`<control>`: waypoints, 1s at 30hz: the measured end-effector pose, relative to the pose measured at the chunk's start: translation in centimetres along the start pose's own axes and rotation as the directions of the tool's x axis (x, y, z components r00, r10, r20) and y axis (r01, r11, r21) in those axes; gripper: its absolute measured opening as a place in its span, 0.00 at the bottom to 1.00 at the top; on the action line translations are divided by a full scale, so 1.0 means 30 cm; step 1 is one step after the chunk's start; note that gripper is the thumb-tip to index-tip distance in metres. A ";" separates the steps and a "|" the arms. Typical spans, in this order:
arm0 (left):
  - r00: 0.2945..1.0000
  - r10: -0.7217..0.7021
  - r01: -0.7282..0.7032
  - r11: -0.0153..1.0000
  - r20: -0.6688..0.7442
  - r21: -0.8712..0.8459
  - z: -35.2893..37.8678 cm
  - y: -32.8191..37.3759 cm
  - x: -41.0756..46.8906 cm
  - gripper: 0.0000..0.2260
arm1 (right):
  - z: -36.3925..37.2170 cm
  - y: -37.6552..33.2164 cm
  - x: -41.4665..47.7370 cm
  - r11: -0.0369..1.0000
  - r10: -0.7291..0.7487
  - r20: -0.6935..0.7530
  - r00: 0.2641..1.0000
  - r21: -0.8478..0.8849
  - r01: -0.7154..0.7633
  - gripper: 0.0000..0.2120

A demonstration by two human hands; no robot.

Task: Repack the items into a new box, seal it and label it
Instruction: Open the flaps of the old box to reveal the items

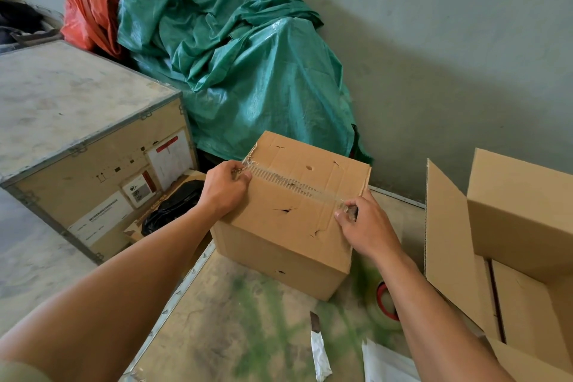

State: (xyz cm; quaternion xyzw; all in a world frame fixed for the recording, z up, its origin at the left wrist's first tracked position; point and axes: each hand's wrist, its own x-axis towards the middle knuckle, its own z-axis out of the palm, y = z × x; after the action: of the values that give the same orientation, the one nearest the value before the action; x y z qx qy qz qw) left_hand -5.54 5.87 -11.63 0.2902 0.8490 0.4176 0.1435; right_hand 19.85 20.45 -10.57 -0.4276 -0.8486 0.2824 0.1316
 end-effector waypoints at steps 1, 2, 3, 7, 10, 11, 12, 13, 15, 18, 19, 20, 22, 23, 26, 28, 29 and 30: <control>1.000 -0.002 0.002 1.000 -0.001 -0.005 0.001 -0.004 0.003 0.16 | 0.000 0.000 0.002 1.000 -0.001 0.012 1.000 -0.006 0.001 0.16; 1.000 -0.002 0.002 1.000 -0.001 -0.009 0.001 -0.006 0.004 0.15 | 0.000 -0.002 0.004 1.000 0.001 0.023 1.000 0.001 -0.001 0.16; 1.000 0.000 0.001 1.000 0.001 -0.014 0.002 -0.010 0.006 0.15 | -0.002 -0.004 0.006 1.000 0.005 0.030 1.000 0.019 -0.006 0.16; 1.000 0.015 -0.015 0.999 0.004 -0.045 -0.005 -0.011 0.005 0.14 | -0.005 -0.006 0.010 0.994 0.011 0.021 1.000 0.110 -0.013 0.11; 0.999 0.029 -0.027 0.997 0.017 -0.075 -0.011 -0.004 -0.003 0.14 | 0.006 -0.002 0.001 0.989 -0.018 -0.016 1.000 0.148 0.020 0.10; 0.999 0.027 -0.026 0.996 0.022 -0.080 -0.012 -0.005 -0.003 0.14 | 0.010 -0.001 -0.003 0.986 -0.026 -0.028 0.999 0.162 0.030 0.10; 0.999 0.028 -0.027 0.996 0.022 -0.081 -0.013 -0.005 -0.004 0.14 | 0.014 0.000 -0.007 0.984 -0.035 -0.038 0.999 0.175 0.041 0.09; 0.999 0.029 -0.027 0.996 0.020 -0.080 -0.013 -0.005 -0.004 0.14 | 0.015 0.001 -0.010 0.981 -0.044 -0.041 0.998 0.186 0.051 0.09; 0.999 0.032 -0.031 0.997 0.010 -0.070 -0.012 -0.002 -0.003 0.13 | 0.014 0.002 -0.013 0.979 -0.056 -0.036 0.998 0.194 0.062 0.08; 1.000 0.027 -0.028 0.997 -0.011 -0.078 -0.005 0.000 -0.001 0.13 | 0.008 0.003 -0.017 0.980 -0.041 -0.009 0.999 0.196 0.041 0.08; 1.000 0.022 -0.023 0.996 -0.015 -0.084 -0.003 0.000 -0.001 0.13 | 0.006 0.002 -0.017 0.980 -0.036 -0.003 0.999 0.195 0.036 0.08; 1.000 0.018 -0.019 0.996 -0.017 -0.088 -0.003 0.000 0.000 0.14 | 0.005 0.000 -0.016 0.981 -0.035 -0.004 0.999 0.192 0.035 0.08; 1.000 0.006 -0.006 0.996 -0.009 -0.090 0.000 -0.005 0.001 0.15 | 0.002 -0.005 -0.017 0.982 -0.038 -0.009 0.999 0.185 0.039 0.08; 1.000 0.000 0.000 0.996 -0.003 -0.086 0.001 -0.005 0.001 0.17 | 0.000 -0.012 -0.019 0.982 -0.042 -0.009 0.999 0.185 0.042 0.09; 1.000 0.008 -0.008 0.998 -0.003 -0.060 0.004 -0.004 0.003 0.18 | -0.008 -0.013 -0.012 0.983 -0.050 0.027 0.998 0.177 0.045 0.10; 1.000 0.019 -0.019 0.998 -0.004 -0.056 0.003 -0.003 0.003 0.18 | -0.014 -0.010 0.000 0.989 -0.039 0.083 0.996 0.145 0.027 0.10; 1.000 0.021 -0.021 0.998 -0.005 -0.060 0.001 -0.002 0.001 0.18 | -0.017 -0.008 0.007 0.992 -0.024 0.115 0.993 0.123 0.010 0.10; 1.000 0.025 -0.025 0.998 -0.009 -0.066 0.000 0.000 0.000 0.18 | -0.019 -0.007 0.014 0.995 -0.010 0.138 0.990 0.104 -0.005 0.11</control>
State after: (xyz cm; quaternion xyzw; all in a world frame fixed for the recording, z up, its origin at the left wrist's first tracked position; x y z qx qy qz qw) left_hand -5.55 5.86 -11.64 0.2942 0.8317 0.4483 0.1442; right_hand 19.72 20.90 -9.99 -0.3985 -0.8404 0.3550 0.0947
